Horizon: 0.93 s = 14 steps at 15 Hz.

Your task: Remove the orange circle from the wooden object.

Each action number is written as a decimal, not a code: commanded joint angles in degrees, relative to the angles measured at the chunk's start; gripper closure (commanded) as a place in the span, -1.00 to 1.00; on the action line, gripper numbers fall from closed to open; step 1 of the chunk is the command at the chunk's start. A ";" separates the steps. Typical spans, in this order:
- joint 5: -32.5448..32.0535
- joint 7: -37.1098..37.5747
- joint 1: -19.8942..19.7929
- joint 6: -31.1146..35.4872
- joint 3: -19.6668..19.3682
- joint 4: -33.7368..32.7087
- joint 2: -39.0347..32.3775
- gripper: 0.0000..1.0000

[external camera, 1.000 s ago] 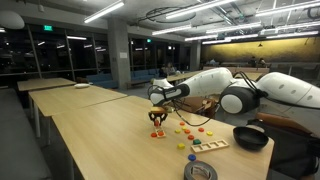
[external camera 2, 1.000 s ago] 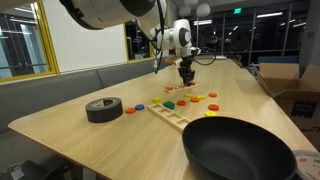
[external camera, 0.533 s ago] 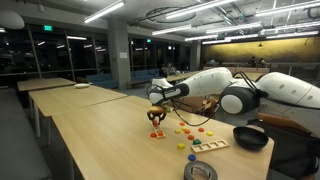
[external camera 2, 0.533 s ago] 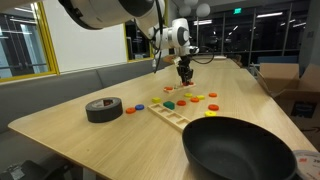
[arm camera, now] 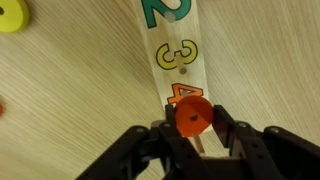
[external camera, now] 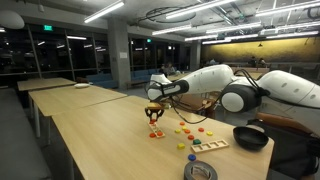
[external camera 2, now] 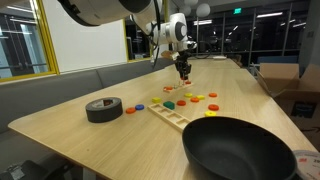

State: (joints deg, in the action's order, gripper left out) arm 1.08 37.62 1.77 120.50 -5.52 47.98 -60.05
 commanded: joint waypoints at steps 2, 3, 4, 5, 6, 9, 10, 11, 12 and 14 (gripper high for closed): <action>0.55 -2.38 0.64 -1.19 1.35 2.97 4.77 0.64; 0.78 -3.03 0.78 -1.32 1.94 4.07 5.92 0.64; 1.02 -3.81 0.91 -1.55 2.80 5.50 7.25 0.64; 1.02 -4.45 1.17 -1.79 3.56 6.96 8.57 0.64; 1.17 -5.30 1.24 -2.18 4.51 8.56 9.99 0.64; 1.08 -6.90 2.11 -1.89 7.30 16.89 15.87 0.64; 2.16 -7.31 3.35 -1.76 6.59 19.45 17.58 0.64; 2.24 -7.59 3.89 -1.55 6.91 21.97 19.06 0.64; 2.50 -7.87 4.47 -1.41 7.12 24.53 20.55 0.64; 2.93 -8.26 5.45 -0.87 7.30 29.75 23.17 0.64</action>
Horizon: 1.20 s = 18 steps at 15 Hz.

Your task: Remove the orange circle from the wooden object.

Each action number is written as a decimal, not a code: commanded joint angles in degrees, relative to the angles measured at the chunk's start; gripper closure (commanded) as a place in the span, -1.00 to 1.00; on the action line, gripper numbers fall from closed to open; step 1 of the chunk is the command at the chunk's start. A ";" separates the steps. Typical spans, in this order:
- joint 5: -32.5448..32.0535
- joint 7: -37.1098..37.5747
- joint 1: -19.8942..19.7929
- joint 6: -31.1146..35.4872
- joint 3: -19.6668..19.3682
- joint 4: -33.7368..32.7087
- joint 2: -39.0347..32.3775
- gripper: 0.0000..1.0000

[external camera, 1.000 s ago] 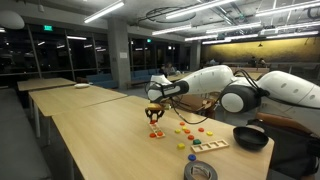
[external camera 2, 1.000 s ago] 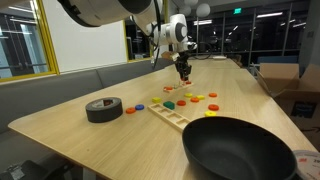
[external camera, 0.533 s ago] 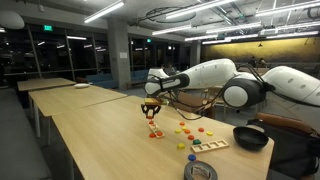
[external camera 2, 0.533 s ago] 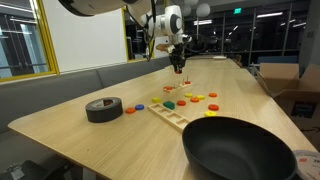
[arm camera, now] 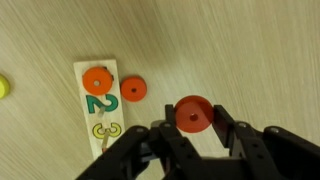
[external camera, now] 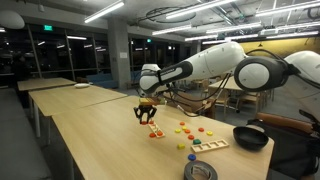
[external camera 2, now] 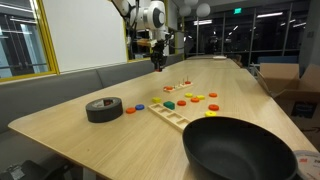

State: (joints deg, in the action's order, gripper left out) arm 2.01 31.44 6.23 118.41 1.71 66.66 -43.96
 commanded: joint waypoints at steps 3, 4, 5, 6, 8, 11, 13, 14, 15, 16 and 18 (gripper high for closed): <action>2.66 -2.68 2.06 2.38 0.22 19.48 10.65 0.64; 2.78 -2.97 2.33 2.77 0.25 22.23 11.68 0.64; 2.61 -2.97 2.67 3.48 0.09 25.08 12.76 0.64; 2.58 -2.88 2.95 4.26 0.09 27.93 13.80 0.64; 2.83 -2.92 3.28 7.31 0.27 33.74 16.20 0.64; 3.22 -3.05 3.69 13.47 0.59 42.51 20.24 0.64; 3.94 -3.08 3.79 17.97 0.98 48.28 23.10 0.64; 4.26 -3.07 3.84 20.21 1.22 51.30 24.63 0.64; 4.90 -3.42 3.67 22.50 1.61 54.32 26.19 0.64; 5.40 -3.52 3.64 24.58 1.89 57.21 27.72 0.64; 6.23 -4.03 3.72 27.04 2.43 61.08 29.69 0.64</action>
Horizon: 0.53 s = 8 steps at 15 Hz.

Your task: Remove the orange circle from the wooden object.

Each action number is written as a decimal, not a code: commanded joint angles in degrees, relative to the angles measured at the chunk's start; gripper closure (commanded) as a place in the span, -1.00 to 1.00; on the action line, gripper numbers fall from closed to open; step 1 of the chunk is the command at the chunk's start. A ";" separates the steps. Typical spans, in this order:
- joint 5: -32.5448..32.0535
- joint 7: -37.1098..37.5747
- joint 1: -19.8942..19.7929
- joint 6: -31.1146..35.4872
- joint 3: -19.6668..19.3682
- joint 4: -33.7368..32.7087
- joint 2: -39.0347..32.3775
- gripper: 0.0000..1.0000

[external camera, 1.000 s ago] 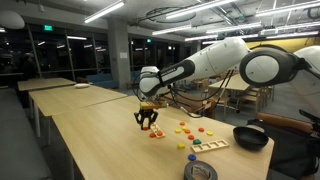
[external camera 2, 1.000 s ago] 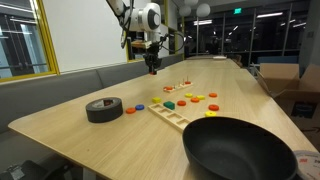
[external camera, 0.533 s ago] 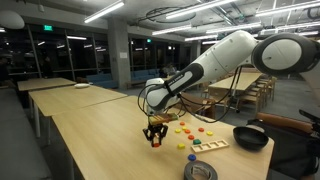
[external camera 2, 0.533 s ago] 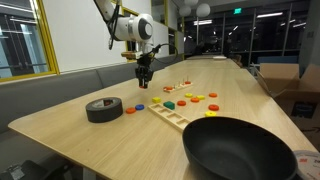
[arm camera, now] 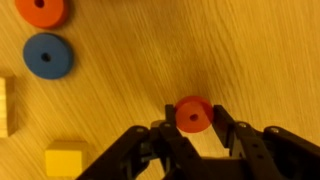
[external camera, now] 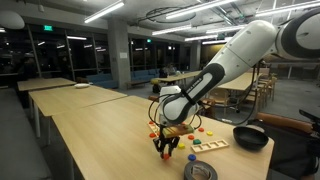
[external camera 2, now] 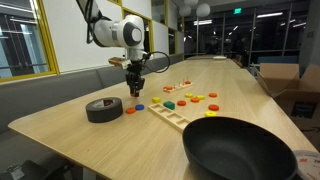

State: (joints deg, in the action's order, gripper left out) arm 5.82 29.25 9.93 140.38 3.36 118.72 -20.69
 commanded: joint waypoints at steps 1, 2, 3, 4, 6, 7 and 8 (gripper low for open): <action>2.65 -2.14 -0.02 6.05 1.00 10.76 7.38 0.64; 2.60 -2.16 0.10 6.67 1.22 12.00 7.99 0.64; 2.47 -2.21 0.16 7.02 1.42 13.06 8.57 0.64; 2.42 -2.23 0.20 7.23 1.66 13.83 8.99 0.64; 2.06 -2.04 0.36 7.70 2.03 14.94 9.57 0.64; 2.05 -2.10 0.37 7.87 2.24 15.35 9.82 0.64; 1.98 -2.08 0.42 8.05 2.41 15.70 10.01 0.64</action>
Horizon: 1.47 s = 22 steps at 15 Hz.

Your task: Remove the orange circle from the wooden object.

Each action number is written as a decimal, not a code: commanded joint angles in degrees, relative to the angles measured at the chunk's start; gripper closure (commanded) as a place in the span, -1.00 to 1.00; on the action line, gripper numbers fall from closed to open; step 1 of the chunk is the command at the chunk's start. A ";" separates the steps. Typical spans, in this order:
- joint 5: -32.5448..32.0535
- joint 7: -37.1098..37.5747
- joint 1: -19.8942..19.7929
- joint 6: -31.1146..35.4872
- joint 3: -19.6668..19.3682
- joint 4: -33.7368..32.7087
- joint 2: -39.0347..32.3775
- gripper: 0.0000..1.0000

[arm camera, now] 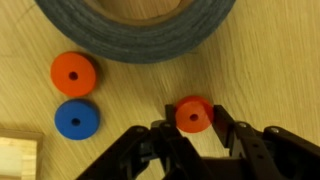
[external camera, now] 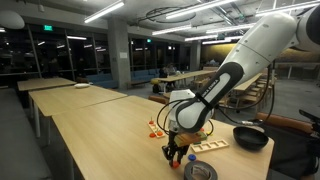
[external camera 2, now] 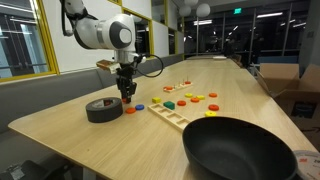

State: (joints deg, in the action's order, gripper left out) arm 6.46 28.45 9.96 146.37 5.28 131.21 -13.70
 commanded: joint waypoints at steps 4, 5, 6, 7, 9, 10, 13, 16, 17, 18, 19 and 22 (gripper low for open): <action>0.89 -0.78 0.60 1.76 0.87 3.84 3.34 -0.35; 0.79 -0.71 0.67 1.68 0.89 3.89 3.36 -0.50; 0.74 -0.68 0.72 1.59 0.91 3.93 3.39 -0.63; 0.66 -0.64 0.77 1.43 0.90 3.93 3.51 -0.77; 0.08 -0.34 0.96 0.60 0.82 3.83 4.32 -1.00; -0.42 -0.09 1.11 0.07 0.75 3.89 5.40 -1.00; -0.33 -1.32 0.84 -2.53 1.11 3.99 9.60 -1.00; -0.04 -3.89 -0.06 -8.61 1.37 3.31 15.20 -1.00; -0.19 -4.62 -0.24 -10.70 1.41 2.95 17.01 -1.00; -0.36 -5.75 -0.57 -13.26 1.34 2.57 19.20 -1.00; 0.10 -7.99 -1.02 -16.36 1.11 2.25 21.67 -1.00; 1.00 -15.34 -1.98 -25.95 0.14 0.59 27.84 -1.00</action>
State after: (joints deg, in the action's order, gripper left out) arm 6.42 20.03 9.37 128.44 6.07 132.41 7.18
